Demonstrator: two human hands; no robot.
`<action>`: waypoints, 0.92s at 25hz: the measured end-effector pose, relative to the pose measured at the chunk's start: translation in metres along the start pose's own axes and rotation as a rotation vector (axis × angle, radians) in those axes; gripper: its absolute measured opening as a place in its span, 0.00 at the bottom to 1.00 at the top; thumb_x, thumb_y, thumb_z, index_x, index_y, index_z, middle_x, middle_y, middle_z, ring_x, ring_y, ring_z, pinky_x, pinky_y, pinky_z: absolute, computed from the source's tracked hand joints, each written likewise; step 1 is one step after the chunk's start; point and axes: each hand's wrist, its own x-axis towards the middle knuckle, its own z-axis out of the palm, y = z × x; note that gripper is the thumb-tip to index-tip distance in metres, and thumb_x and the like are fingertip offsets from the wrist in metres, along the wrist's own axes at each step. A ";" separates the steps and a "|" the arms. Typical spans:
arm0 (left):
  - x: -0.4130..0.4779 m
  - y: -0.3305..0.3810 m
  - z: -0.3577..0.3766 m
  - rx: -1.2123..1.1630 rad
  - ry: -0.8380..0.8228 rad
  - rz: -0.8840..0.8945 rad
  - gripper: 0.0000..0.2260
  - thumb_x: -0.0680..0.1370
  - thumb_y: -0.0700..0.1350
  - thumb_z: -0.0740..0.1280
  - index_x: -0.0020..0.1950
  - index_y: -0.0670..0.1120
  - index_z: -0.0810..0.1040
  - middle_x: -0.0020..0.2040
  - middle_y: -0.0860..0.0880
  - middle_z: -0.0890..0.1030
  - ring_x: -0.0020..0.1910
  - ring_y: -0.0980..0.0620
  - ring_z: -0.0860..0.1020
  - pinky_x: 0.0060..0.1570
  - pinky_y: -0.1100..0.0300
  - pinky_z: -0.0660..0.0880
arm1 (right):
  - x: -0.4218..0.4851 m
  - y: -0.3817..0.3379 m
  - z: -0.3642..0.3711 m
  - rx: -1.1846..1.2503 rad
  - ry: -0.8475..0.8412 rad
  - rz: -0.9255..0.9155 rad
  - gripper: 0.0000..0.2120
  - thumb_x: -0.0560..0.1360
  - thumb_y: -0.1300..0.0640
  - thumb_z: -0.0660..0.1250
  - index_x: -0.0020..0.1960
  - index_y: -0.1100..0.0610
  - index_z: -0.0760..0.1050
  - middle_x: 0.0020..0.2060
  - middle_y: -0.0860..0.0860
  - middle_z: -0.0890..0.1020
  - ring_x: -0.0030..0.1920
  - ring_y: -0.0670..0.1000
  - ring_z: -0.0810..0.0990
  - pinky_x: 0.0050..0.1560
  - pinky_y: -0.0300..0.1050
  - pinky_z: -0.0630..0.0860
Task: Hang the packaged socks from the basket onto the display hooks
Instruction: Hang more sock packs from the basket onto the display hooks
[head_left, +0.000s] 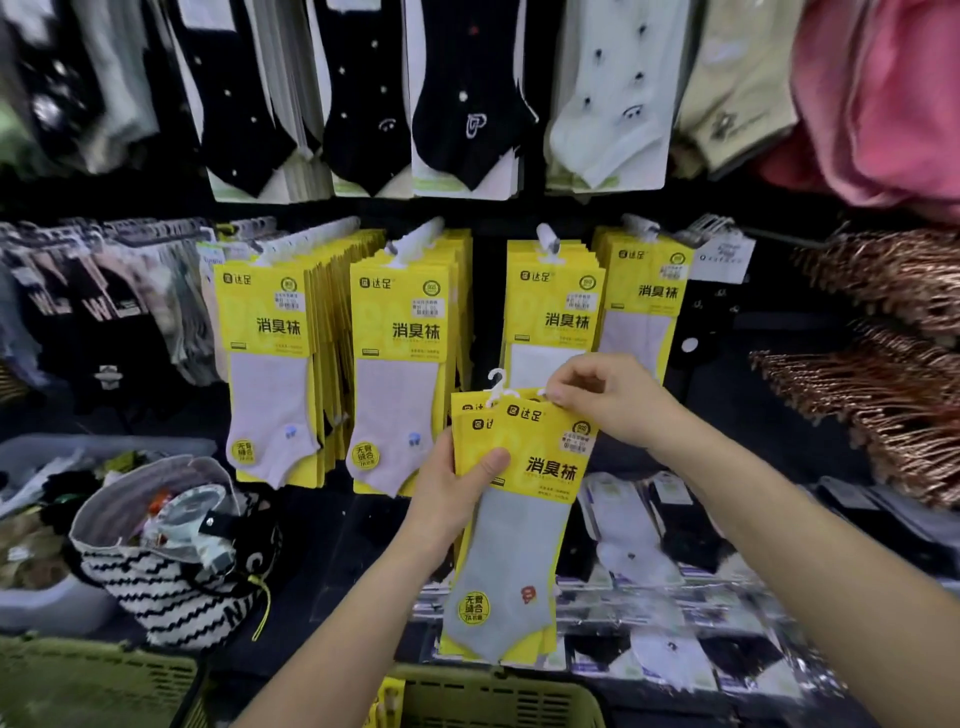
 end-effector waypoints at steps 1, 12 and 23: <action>0.003 0.001 -0.001 -0.008 -0.003 0.000 0.13 0.69 0.52 0.70 0.51 0.54 0.74 0.45 0.59 0.83 0.43 0.64 0.81 0.36 0.70 0.76 | 0.002 -0.002 -0.003 0.034 0.022 0.009 0.08 0.75 0.63 0.66 0.38 0.56 0.76 0.34 0.46 0.78 0.36 0.43 0.74 0.38 0.31 0.70; 0.026 0.037 -0.008 0.014 0.079 0.142 0.10 0.72 0.55 0.64 0.50 0.54 0.77 0.44 0.60 0.84 0.45 0.63 0.81 0.39 0.71 0.75 | 0.054 -0.028 -0.043 -0.035 0.299 -0.024 0.10 0.76 0.60 0.65 0.37 0.50 0.75 0.33 0.44 0.79 0.40 0.48 0.78 0.43 0.40 0.74; 0.023 0.055 -0.038 0.119 0.278 0.228 0.05 0.78 0.48 0.63 0.52 0.57 0.74 0.49 0.57 0.81 0.48 0.60 0.79 0.44 0.66 0.76 | 0.102 -0.030 -0.044 -0.029 0.385 0.033 0.08 0.74 0.58 0.68 0.36 0.50 0.75 0.35 0.46 0.81 0.39 0.45 0.80 0.42 0.39 0.75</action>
